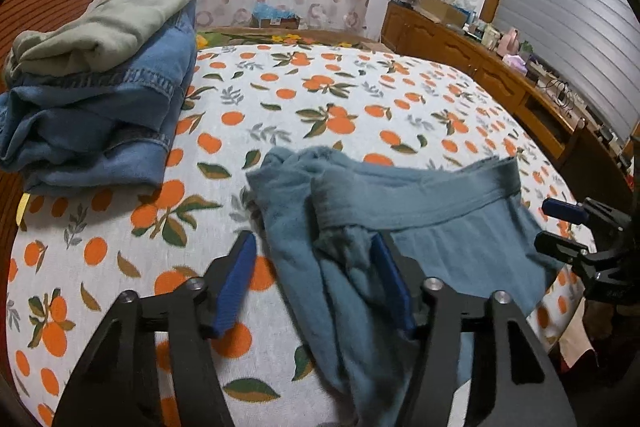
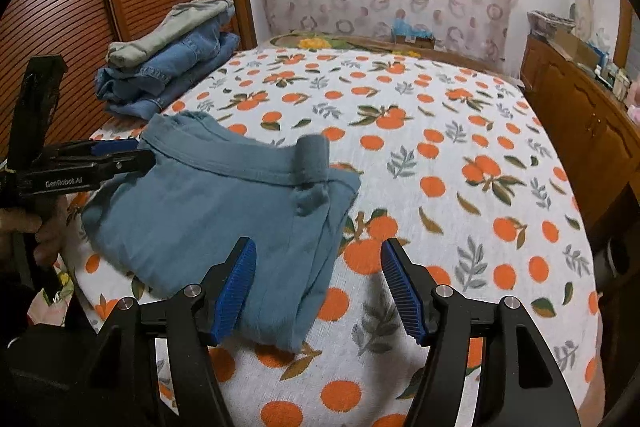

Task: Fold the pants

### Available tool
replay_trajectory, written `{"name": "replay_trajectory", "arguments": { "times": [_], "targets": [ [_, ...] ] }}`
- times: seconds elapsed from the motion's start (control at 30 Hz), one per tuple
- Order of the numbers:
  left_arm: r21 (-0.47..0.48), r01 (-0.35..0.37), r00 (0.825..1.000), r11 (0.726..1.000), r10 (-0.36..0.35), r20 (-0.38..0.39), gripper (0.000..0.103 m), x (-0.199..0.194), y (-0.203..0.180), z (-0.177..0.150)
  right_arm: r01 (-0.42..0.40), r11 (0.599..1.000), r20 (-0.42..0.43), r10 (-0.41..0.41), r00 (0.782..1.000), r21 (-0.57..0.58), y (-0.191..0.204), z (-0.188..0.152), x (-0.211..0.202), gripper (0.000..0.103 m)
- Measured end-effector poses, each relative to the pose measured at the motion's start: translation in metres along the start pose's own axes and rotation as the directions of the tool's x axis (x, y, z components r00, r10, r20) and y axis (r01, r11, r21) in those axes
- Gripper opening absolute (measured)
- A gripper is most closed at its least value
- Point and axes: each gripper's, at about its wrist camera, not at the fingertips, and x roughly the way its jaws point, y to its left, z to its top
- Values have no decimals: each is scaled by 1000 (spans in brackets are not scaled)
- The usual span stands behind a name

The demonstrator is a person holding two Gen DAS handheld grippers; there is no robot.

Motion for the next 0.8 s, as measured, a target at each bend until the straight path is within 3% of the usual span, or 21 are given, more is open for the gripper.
{"name": "replay_trajectory", "arguments": {
  "times": [0.17,0.37,0.8],
  "targets": [
    [-15,15,1000,1000,-15,-6,54,5,2,10,-8,1000,5,8,1000,-14,0,6,2,66],
    [-51,33,999,998,-35,-30,54,16,11,12,-23,1000,-9,23,1000,-17,-1,12,14,56],
    [-56,44,999,997,-45,-23,54,16,12,10,-42,999,-52,43,998,13,-5,27,43,45]
  ]
}}
